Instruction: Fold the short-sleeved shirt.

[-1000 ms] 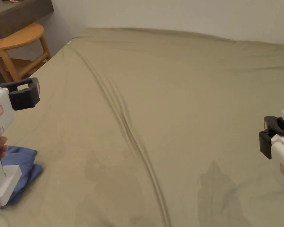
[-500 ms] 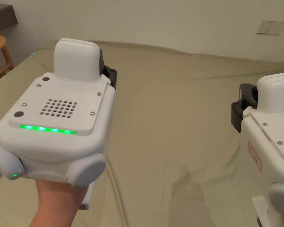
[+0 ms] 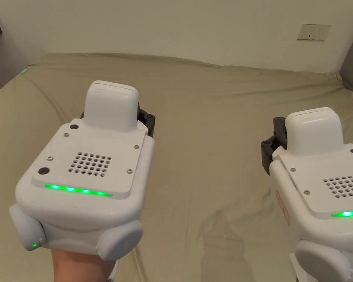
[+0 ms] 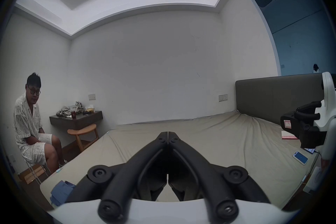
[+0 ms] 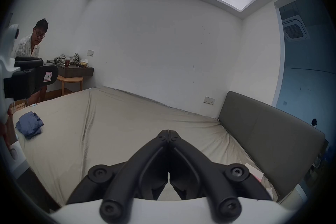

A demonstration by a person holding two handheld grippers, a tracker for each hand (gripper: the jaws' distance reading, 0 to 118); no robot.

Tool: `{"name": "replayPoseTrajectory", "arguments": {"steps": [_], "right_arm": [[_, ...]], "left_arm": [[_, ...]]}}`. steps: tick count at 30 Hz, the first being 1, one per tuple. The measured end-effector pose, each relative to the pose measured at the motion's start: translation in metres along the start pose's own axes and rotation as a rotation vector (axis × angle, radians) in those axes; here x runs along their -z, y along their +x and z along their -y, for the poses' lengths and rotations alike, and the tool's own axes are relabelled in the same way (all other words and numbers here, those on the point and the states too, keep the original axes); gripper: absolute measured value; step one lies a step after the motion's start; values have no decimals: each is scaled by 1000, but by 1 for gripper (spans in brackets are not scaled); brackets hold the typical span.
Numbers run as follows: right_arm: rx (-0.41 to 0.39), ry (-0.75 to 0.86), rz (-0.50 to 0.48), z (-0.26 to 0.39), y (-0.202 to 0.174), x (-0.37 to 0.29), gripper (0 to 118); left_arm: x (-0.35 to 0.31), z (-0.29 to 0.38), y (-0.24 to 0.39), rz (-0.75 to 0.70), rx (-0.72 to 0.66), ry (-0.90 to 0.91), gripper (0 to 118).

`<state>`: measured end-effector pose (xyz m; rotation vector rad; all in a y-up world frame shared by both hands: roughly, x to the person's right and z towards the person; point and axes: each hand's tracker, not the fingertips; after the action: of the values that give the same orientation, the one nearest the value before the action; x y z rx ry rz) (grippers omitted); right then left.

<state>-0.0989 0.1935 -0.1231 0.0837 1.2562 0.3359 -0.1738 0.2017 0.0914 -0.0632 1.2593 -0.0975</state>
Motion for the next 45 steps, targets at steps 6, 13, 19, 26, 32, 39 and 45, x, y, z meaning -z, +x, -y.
{"name": "replayPoseTrajectory", "arguments": {"steps": [6,13,19,26,32,39,45], "right_arm": [[12,13,-3,-4,-3,1,0],[8,16,-22,-3,-12,0,0],[11,29,-26,-6,-15,-1,0],[20,39,-11,-10,-16,-8,0],[21,37,-8,-10,-19,-11,0],[25,41,-6,-11,-21,-13,0],[24,45,2,-11,-20,-12,0]], "left_arm": [[-2,-4,-2,-10,22,19,0],[-4,-3,-2,-18,20,21,0],[-5,-1,-3,-24,12,17,0],[-5,-1,0,-9,5,18,0],[-6,4,6,5,9,7,0],[-7,6,8,12,14,5,0],[-6,6,11,29,10,-2,0]]}}
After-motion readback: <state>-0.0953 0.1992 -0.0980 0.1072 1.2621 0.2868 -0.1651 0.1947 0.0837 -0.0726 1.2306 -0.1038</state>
